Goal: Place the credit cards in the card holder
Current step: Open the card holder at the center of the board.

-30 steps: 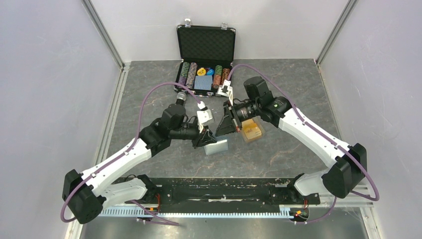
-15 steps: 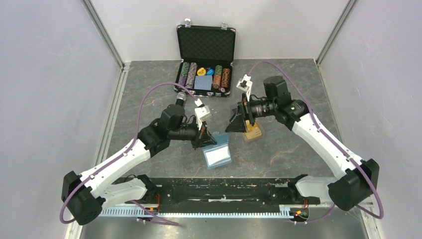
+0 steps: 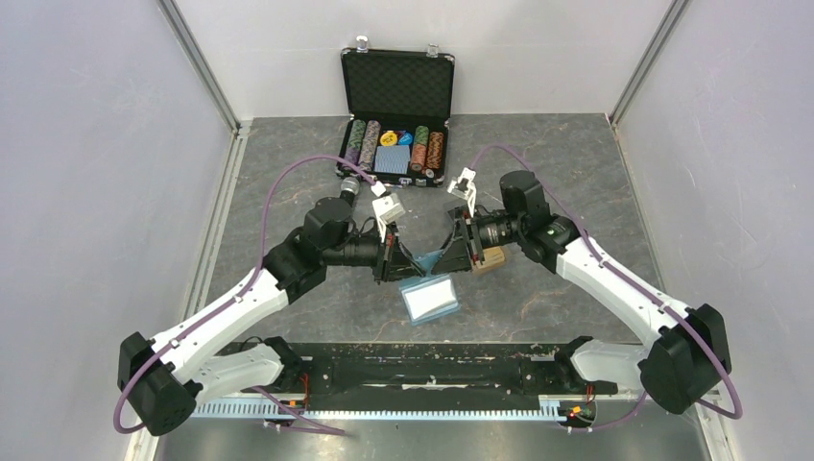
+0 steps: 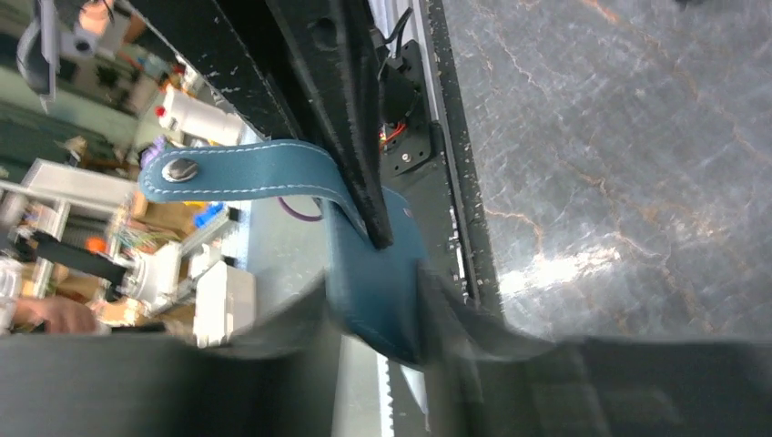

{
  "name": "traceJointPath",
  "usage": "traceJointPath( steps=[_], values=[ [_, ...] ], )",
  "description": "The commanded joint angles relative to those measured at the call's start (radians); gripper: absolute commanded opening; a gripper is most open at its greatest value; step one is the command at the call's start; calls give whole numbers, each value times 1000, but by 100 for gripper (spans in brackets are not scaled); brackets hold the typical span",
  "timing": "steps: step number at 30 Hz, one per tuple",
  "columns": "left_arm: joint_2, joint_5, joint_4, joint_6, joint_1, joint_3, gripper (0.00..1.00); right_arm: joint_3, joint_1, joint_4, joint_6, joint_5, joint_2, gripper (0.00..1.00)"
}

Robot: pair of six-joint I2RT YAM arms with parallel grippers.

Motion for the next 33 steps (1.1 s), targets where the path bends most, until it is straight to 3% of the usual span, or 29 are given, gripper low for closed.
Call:
traceJointPath(
  steps=[1, 2, 7, 11, 14, 16, 23, 26, 30, 33],
  values=[
    [-12, 31, 64, -68, 4, 44, 26, -26, 37, 222, 137, -19, 3, 15],
    [-14, 23, 58, -65, 4, 47, 37, -31, 40, 243, 150, -10, 6, 0],
    [-79, -166, -34, -41, 4, 61, 100, -37, 35, 234, 148, 89, -3, 0],
    [-162, -376, -118, -42, 4, 60, 100, -40, 14, 208, 150, 161, -21, 0],
    [-203, -555, -216, -124, 4, 60, 100, -55, -18, 210, 163, 223, -52, 0],
    [-209, -593, -270, -174, 4, 58, 100, -69, -48, 209, 174, 253, -69, 0],
    [-168, -450, -271, -358, 4, -12, 100, -98, -110, 210, 189, 239, -94, 0],
    [-143, -332, -140, -434, 5, -72, 100, -108, -111, 211, 193, 237, -97, 0],
    [-92, -202, 80, -544, 3, -152, 89, -119, -111, 214, 201, 229, -101, 0],
    [-47, -183, 126, -557, 4, -159, 83, -124, -111, 214, 205, 231, -104, 0]
  ],
)
